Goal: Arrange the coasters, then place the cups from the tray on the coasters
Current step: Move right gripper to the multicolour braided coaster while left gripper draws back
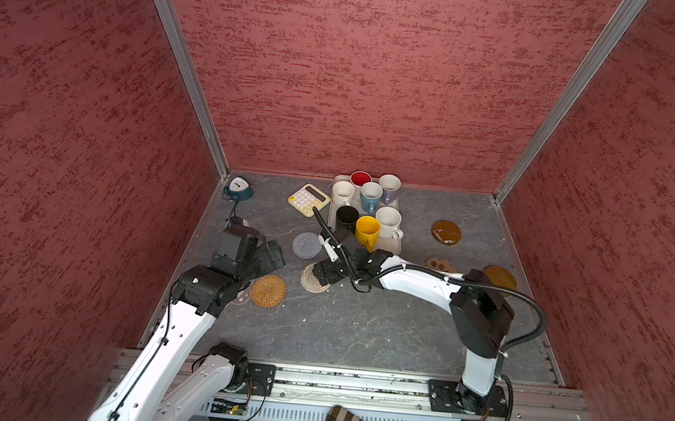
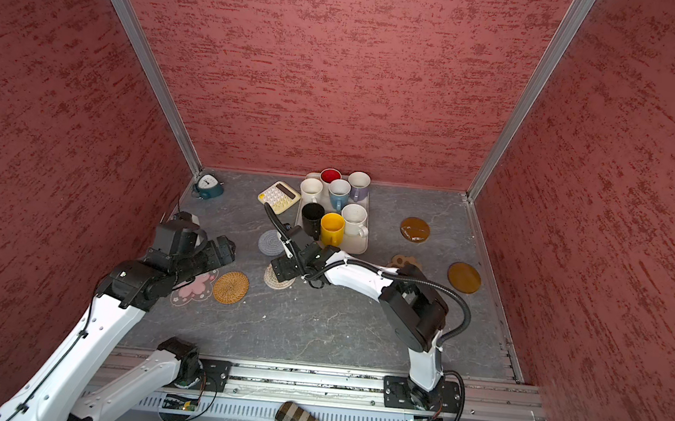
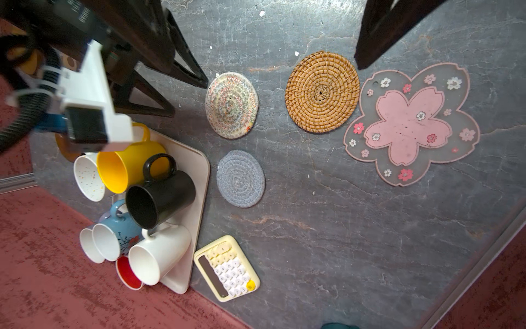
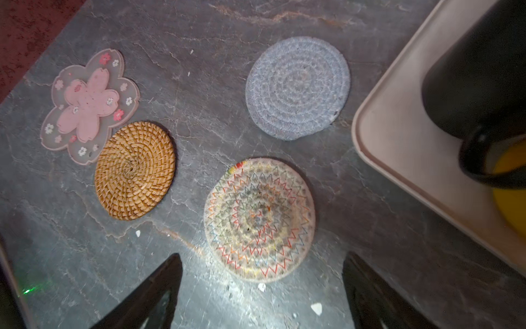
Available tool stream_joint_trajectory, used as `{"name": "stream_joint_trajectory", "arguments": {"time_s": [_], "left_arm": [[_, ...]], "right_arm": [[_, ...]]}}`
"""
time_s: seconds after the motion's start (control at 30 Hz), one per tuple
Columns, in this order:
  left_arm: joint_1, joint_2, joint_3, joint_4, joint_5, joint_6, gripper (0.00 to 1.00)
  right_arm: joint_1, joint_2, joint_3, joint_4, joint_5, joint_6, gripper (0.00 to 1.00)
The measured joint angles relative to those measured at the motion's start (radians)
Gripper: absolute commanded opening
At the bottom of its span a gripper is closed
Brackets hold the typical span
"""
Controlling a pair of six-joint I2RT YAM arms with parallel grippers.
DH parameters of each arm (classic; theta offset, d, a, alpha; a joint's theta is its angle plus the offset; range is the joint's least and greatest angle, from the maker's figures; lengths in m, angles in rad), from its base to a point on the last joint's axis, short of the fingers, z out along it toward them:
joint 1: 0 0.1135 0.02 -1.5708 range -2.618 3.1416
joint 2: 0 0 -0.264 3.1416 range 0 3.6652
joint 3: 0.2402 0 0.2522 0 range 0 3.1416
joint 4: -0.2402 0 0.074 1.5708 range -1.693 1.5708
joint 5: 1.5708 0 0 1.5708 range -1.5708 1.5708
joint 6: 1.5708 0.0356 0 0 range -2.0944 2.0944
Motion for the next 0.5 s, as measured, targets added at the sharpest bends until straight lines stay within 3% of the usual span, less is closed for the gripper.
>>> {"name": "stream_joint_trajectory", "arguments": {"time_s": [0.23,0.5], "left_arm": [[0.0,-0.002,0.056,-0.029,0.009,0.042,1.0],[0.004,-0.002,0.082,-0.032,0.031,0.077,1.0]], "right_arm": [[0.0,0.145,0.113,-0.029,0.004,0.0,0.82],[0.0,0.19,0.117,-0.039,0.007,0.0,0.76]]}}
